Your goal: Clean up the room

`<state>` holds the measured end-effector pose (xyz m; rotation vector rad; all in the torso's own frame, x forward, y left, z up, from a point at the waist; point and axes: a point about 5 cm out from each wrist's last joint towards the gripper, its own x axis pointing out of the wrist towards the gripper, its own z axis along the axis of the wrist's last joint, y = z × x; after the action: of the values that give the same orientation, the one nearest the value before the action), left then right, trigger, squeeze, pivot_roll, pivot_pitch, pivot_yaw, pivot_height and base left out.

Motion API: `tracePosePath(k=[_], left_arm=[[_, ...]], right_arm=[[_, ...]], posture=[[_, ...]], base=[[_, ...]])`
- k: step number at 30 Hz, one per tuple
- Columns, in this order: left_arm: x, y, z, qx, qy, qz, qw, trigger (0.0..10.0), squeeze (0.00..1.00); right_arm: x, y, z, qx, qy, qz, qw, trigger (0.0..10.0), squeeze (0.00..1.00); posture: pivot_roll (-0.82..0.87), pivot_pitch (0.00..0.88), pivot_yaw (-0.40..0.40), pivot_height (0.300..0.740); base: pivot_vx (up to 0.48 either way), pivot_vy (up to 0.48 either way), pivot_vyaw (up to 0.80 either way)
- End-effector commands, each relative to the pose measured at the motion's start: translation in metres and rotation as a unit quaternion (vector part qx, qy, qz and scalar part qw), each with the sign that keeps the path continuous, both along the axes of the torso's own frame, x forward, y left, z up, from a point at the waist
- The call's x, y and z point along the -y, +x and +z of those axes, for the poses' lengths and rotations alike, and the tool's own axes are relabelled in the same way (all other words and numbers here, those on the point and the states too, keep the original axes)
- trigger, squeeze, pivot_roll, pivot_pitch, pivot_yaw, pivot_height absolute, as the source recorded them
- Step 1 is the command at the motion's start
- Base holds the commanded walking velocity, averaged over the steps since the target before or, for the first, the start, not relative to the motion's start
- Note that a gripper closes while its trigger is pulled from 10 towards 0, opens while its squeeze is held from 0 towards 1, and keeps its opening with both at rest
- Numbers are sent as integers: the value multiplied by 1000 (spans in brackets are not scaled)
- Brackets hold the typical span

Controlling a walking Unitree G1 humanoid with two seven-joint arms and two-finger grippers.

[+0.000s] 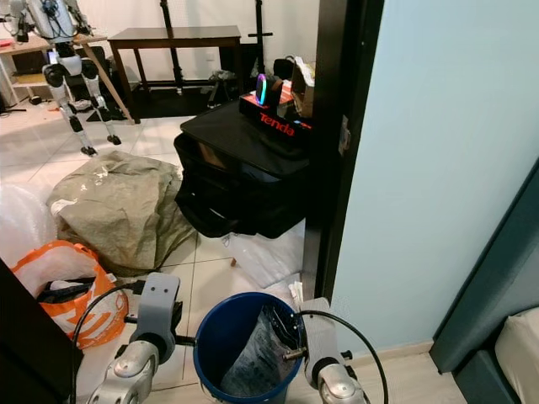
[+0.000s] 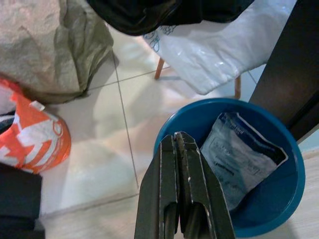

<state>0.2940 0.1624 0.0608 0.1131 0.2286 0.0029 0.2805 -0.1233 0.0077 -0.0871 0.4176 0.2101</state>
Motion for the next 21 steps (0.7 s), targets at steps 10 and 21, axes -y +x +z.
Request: tracePosePath(k=[10,21], left_arm=[[-5,-4,-3,-13,12,-2,1000,10000,0],[-7,-7,-3,-16,14,0,1000,10000,0]], right_arm=[[-4,-3,-3,-10,11,-1,1000,10000,0],[-5,1,-1,-10,15,8,1000,10000,0]], posture=[[86,114,-14,623],[93,126,-13,618]], base=[[0,0,0],[0,0,0]])
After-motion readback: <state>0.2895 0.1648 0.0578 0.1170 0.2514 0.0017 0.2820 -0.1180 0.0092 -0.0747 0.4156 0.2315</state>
